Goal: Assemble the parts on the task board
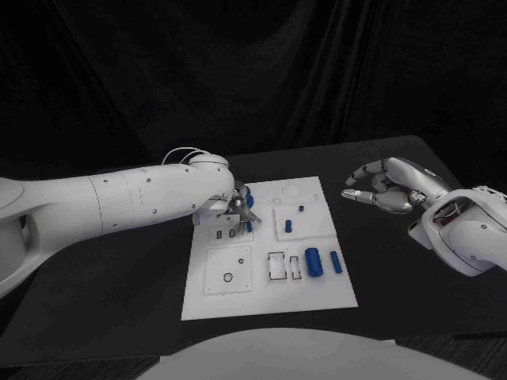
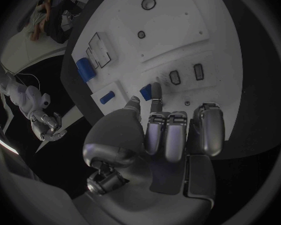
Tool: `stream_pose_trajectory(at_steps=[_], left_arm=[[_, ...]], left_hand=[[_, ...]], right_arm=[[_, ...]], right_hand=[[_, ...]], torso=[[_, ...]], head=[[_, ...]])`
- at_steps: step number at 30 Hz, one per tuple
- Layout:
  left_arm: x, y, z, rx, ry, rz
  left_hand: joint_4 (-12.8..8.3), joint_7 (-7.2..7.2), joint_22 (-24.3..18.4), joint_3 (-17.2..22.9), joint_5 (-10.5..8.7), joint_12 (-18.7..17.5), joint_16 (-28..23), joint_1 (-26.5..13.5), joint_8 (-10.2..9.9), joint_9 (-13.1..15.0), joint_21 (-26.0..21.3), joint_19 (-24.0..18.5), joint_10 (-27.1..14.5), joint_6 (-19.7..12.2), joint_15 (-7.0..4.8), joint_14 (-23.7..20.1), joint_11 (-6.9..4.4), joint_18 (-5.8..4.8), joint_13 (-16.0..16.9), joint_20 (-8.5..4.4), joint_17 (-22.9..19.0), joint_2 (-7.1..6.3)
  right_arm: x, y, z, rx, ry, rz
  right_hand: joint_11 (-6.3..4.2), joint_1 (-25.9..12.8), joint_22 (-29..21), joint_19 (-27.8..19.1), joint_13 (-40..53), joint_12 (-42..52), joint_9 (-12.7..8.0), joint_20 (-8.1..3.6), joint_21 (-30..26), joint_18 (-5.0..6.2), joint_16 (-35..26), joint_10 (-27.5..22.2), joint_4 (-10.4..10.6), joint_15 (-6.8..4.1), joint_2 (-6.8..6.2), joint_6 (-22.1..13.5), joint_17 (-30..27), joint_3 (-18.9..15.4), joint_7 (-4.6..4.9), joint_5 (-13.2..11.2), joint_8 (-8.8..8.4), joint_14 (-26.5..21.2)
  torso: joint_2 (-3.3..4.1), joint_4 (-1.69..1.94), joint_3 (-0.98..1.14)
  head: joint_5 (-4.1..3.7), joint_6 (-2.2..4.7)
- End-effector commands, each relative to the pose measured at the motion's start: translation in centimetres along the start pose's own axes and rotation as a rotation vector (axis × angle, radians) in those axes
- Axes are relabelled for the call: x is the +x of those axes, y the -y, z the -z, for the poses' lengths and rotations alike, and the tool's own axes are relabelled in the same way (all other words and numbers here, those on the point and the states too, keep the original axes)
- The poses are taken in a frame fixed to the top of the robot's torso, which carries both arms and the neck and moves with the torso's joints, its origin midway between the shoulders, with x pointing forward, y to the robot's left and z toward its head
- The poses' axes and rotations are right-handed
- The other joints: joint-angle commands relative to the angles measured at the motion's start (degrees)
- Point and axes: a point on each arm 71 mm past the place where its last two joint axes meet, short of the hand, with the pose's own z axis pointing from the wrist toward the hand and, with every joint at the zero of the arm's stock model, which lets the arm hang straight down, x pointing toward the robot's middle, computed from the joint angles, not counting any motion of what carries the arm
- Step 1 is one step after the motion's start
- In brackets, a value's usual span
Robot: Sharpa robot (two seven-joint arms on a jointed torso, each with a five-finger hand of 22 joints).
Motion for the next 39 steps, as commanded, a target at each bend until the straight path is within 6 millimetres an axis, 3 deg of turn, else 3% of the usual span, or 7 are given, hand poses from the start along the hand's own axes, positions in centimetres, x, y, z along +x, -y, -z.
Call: stream_pose_trajectory(at_steps=[1, 7, 23, 28, 39], left_arm=[[0.17, 0.22, -0.16, 0.021, -0.001, 0.002], [0.25, 0.22, -0.3, 0.02, 0.0, 0.004], [0.24, 0.08, -0.42, 0.019, -0.002, 0.006], [0.25, 0.06, -0.43, 0.019, -0.002, 0.006], [0.27, 0.0, -0.43, 0.022, -0.006, 0.004]], left_hand=[[-0.2, 0.05, 3.6, 0.5, 0.36, 0.2, 0.2, 0.3, -0.4, 0.1, -0.3, -0.2, 6.1, 0.4, -0.48, 5.9, -0.4, -0.09, 15.0, -0.24, 15.1, 0.27], [-0.9, -0.01, 3.6, 1.2, 0.72, 0.2, 0.2, 0.6, -0.8, 0.2, -0.3, -0.1, 6.1, 0.5, -0.54, 5.9, -0.46, -0.1, 15.0, -0.31, 15.1, 0.28], [-3.8, -0.19, 3.7, 4.4, 4.5, 0.2, 0.2, 1.4, -2.7, 0.8, -0.7, 0.0, 6.1, 0.9, -0.72, 5.9, -0.65, -0.08, 15.0, -0.51, 15.1, -0.35], [-4.9, -0.36, 3.9, 5.8, 5.91, 0.2, 0.2, 1.5, -3.2, 1.1, -0.8, 0.1, 6.1, 1.3, -0.82, 5.9, -0.78, -0.09, 15.0, -0.6, 15.1, -0.9], [-6.7, -0.52, 3.9, 7.7, 7.03, 0.2, 0.2, 1.7, -3.9, 1.6, -1.0, 0.1, 6.1, 1.5, -0.98, 5.9, -0.94, -0.07, 15.0, -0.75, 15.1, -2.08]], right_arm=[[-0.09, 0.05, 0.02, 0.005, 0.024, 0.0], [-0.08, 0.08, -0.01, 0.007, 0.024, 0.0], [0.05, 0.14, -0.02, 0.014, 0.011, 0.0], [0.14, 0.16, -0.04, 0.016, 0.005, 0.0], [0.19, 0.3, 0.02, 0.023, -0.002, 0.001]], right_hand=[[0.38, -0.2, 6.5, 0.2, 13.9, -0.3, -0.1, -0.06, -0.2, -0.21, 0.0, 5.0, 0.0, 0.38, 0.62, 0.4, 7.8, -0.2, 0.06, 0.3, 0.32, 3.6], [0.38, -0.2, 6.5, 0.2, 13.9, -0.3, -0.1, -0.06, -0.2, -0.21, 0.0, 5.0, 0.0, 0.38, 0.62, 0.4, 7.8, -0.2, 0.06, 0.3, 0.32, 3.6], [0.43, -0.1, 6.5, 0.3, 14.0, -0.3, -0.1, -0.04, -0.2, -0.22, 0.1, 5.1, 0.0, 0.42, 0.73, 0.5, 7.8, -0.2, 0.07, 0.5, 0.35, 3.6], [0.44, 0.0, 6.5, 0.3, 14.0, -0.2, -0.2, -0.04, -0.2, -0.21, 0.1, 5.1, -0.1, 0.43, 0.73, 0.5, 7.8, -0.2, 0.07, 0.6, 0.35, 3.7], [0.46, 0.1, 6.5, 0.3, 14.0, -0.2, -0.2, -0.03, -0.2, -0.21, 0.1, 5.1, -0.2, 0.44, 0.74, 0.6, 7.8, -0.1, 0.08, 0.7, 0.35, 3.7]], torso=[[-0.04, 0.01, -0.01], [-0.03, 0.02, -0.02], [-0.04, 0.13, 0.03], [-0.05, 0.07, -0.01], [-0.08, 0.09, 0.02]], head=[[-0.07, -0.01], [-0.07, -0.01], [0.08, -0.01], [0.11, -0.01], [0.24, -0.01]])
